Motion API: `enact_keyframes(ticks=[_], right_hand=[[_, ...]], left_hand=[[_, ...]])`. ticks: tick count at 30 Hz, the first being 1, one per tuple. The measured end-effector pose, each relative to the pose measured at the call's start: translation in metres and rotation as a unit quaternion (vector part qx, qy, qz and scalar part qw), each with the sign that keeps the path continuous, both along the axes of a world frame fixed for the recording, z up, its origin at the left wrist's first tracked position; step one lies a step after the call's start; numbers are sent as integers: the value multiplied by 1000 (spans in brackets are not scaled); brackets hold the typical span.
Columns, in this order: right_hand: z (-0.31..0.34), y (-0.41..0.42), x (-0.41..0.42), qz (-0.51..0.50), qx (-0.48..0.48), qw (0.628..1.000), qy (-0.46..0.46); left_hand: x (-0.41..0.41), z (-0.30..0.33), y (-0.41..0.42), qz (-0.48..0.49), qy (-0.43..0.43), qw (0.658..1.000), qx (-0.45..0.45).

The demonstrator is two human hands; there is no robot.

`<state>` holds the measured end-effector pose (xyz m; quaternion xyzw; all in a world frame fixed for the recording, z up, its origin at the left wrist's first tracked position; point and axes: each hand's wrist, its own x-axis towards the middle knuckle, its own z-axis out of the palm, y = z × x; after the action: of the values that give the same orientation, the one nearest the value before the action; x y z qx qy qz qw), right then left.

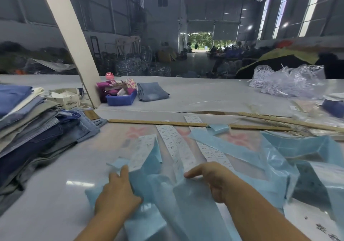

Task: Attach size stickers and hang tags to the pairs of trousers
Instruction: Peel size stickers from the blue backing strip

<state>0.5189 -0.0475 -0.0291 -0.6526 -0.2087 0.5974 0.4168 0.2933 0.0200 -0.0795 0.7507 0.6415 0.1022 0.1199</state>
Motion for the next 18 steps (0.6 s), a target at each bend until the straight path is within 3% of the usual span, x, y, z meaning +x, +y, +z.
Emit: enact_keyframes(ticks=[6,9,11,13,14,15,17,18], right_hand=[[-27,-29,-6,69,19,997,-21],[-39,-32,-5,37,46,995,-83],[-44,-34,-6,23,46,994,-94],[-49,-38,-8,15,67,995,-70],[-51,-40,-10,7,88,995,-48],[-53,-43,-12,-6,113,993,-29],[-56,-46,-14,-40,157,987,-18],[-59,-47,-14,-59,171,983,-23]], left_hand=[[8,8,46,45,63,996,46],[25,12,37,40,103,990,89],[38,14,15,-23,129,978,160],[48,10,-4,-159,42,958,236],[52,7,-14,-252,-16,938,235],[56,6,-25,-327,-60,927,175],[58,0,-36,-411,-74,904,93],[58,-4,-37,-431,-67,893,106]])
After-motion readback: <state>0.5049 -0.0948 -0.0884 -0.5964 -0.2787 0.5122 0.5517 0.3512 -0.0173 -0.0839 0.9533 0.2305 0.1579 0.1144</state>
